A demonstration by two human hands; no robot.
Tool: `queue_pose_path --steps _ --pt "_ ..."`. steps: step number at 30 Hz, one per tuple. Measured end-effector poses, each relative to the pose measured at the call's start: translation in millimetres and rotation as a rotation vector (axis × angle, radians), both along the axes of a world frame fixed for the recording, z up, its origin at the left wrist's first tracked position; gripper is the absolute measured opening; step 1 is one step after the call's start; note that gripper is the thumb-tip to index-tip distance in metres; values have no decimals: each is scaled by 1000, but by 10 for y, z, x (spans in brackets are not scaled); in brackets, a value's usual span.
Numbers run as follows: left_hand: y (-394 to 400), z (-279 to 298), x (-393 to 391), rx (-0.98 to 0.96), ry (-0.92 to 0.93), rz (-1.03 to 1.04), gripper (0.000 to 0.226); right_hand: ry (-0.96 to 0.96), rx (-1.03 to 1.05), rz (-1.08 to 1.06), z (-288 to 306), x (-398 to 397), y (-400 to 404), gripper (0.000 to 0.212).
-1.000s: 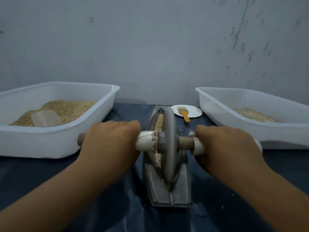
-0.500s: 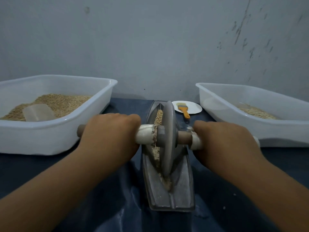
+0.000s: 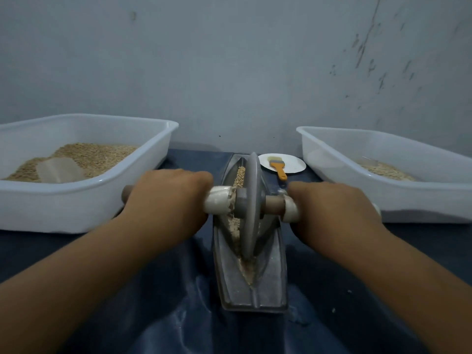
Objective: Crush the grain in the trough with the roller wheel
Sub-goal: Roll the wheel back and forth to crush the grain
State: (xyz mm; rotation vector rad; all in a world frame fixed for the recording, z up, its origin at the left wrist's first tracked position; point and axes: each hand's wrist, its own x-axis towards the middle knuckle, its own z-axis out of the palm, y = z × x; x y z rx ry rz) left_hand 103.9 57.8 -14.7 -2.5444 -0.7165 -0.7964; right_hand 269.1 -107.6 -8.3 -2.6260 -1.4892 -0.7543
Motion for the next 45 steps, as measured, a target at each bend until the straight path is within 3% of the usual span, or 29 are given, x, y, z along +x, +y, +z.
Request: queue_pose_path --steps 4,8,11,15,20,22,26,31,35,38,40,42,45 --pt "-43 -75 -227 61 -48 -124 39 -190 51 47 6 -117 -153 43" --pt "87 -58 2 -110 5 -3 27 -11 30 19 25 79 180 16" --pt "177 -6 189 -210 50 -4 24 87 22 -9 28 200 369 10" --pt "98 31 60 -81 33 -46 24 90 -6 14 14 125 153 22" --pt "-22 85 -289 164 -39 -205 56 -65 43 46 15 -76 -297 27" --pt "45 85 -252 99 -14 -167 52 23 18 7 47 -43 -225 25" --pt "260 33 82 -86 11 1 16 121 23 -65 37 201 200 23" --pt "321 72 121 -202 46 19 16 259 -103 -18 120 336 258 18" --pt "252 110 -244 -13 78 -110 16 531 -234 71 256 141 -157 31" --pt "220 127 -288 -106 40 -100 15 412 -181 53 253 80 -148 31" --pt "261 111 -174 -272 71 -26 16 233 -78 1 237 109 53 15" --pt "336 88 -48 -351 79 13 16 128 1 -25 214 141 238 20" --pt "344 95 -5 -346 116 15 18 216 -84 -19 208 196 234 21"
